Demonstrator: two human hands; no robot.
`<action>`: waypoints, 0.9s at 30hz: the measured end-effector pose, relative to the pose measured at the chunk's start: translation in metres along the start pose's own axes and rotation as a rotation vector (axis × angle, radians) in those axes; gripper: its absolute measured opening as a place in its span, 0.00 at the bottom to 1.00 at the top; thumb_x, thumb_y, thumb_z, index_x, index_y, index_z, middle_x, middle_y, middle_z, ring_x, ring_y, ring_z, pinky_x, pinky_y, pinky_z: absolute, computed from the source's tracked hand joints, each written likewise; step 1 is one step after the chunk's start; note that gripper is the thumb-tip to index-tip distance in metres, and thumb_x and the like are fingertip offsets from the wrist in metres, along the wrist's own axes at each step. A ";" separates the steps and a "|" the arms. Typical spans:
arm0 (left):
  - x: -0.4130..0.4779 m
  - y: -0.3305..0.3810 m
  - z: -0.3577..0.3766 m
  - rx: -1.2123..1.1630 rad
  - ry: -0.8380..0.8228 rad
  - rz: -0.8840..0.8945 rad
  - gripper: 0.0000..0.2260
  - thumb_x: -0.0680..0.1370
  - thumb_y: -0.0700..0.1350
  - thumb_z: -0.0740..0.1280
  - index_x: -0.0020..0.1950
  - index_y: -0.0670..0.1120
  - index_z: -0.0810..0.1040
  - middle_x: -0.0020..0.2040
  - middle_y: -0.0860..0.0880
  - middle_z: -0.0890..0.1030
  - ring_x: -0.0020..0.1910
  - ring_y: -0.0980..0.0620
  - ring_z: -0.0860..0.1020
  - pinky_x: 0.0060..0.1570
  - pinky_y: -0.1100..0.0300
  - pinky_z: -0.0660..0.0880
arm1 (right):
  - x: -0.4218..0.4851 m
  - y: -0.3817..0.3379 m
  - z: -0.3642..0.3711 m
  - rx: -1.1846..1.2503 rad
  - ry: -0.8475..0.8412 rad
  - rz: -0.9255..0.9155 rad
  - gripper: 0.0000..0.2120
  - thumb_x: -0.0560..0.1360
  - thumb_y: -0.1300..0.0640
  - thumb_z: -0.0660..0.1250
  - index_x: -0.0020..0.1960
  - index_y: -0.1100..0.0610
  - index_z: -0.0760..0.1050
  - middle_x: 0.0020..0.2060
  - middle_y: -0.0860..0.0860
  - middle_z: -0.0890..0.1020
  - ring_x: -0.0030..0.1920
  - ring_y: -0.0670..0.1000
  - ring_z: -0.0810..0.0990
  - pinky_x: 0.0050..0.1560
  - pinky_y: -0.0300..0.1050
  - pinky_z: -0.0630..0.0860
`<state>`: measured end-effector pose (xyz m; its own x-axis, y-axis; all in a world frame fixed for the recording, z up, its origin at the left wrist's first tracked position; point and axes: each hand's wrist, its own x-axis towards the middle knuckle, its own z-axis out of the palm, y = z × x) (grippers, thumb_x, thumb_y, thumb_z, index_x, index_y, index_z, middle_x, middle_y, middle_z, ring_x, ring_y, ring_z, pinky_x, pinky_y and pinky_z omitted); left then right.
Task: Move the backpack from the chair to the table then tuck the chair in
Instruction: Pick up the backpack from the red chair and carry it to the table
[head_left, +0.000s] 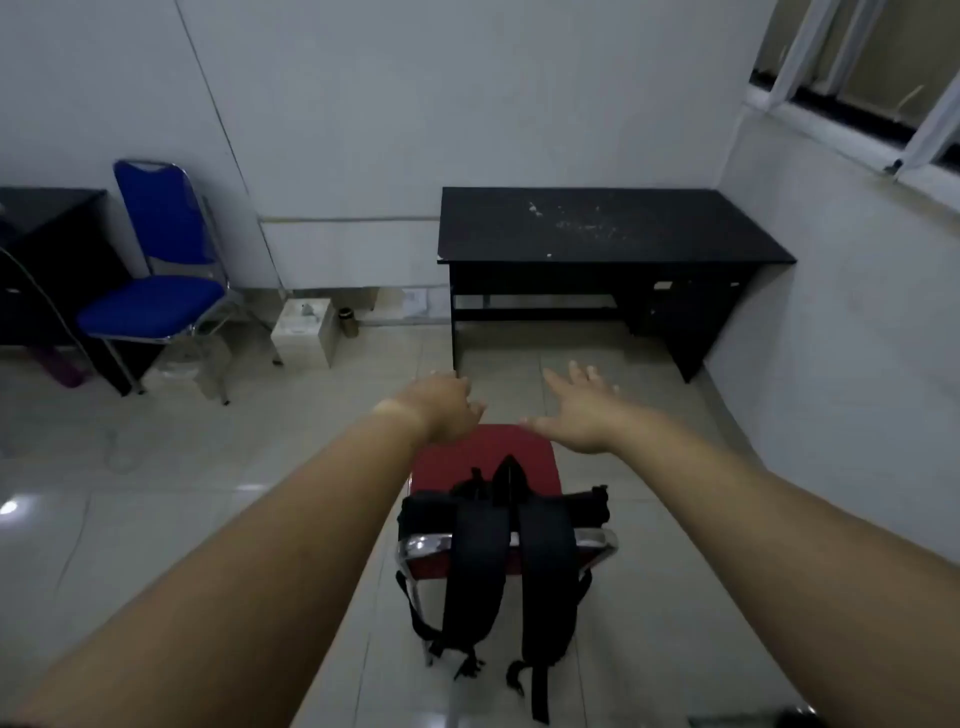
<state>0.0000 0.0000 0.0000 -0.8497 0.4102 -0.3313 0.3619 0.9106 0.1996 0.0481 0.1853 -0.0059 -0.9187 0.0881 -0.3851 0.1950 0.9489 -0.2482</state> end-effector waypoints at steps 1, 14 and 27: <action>0.000 -0.001 0.009 -0.011 -0.030 -0.013 0.25 0.84 0.54 0.51 0.77 0.42 0.61 0.78 0.41 0.61 0.76 0.42 0.60 0.75 0.47 0.58 | -0.001 0.002 0.013 0.000 -0.022 0.003 0.44 0.75 0.32 0.59 0.80 0.50 0.43 0.79 0.56 0.40 0.78 0.58 0.38 0.76 0.59 0.42; -0.018 -0.009 0.178 -0.080 -0.135 0.064 0.36 0.79 0.64 0.55 0.80 0.49 0.48 0.81 0.42 0.50 0.79 0.41 0.48 0.77 0.43 0.50 | -0.016 0.022 0.168 -0.207 -0.033 -0.106 0.56 0.69 0.41 0.74 0.79 0.51 0.37 0.80 0.56 0.45 0.78 0.59 0.44 0.75 0.63 0.47; -0.008 -0.012 0.185 -0.194 -0.026 0.041 0.35 0.77 0.68 0.53 0.79 0.52 0.54 0.79 0.47 0.58 0.78 0.46 0.56 0.75 0.43 0.57 | 0.006 0.053 0.153 -0.087 -0.153 -0.309 0.52 0.69 0.42 0.71 0.80 0.49 0.40 0.80 0.54 0.46 0.78 0.58 0.42 0.76 0.62 0.45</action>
<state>0.0735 -0.0054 -0.1709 -0.8244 0.4505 -0.3426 0.3132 0.8673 0.3870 0.1053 0.1896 -0.1576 -0.8663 -0.2476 -0.4338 -0.1204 0.9464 -0.2997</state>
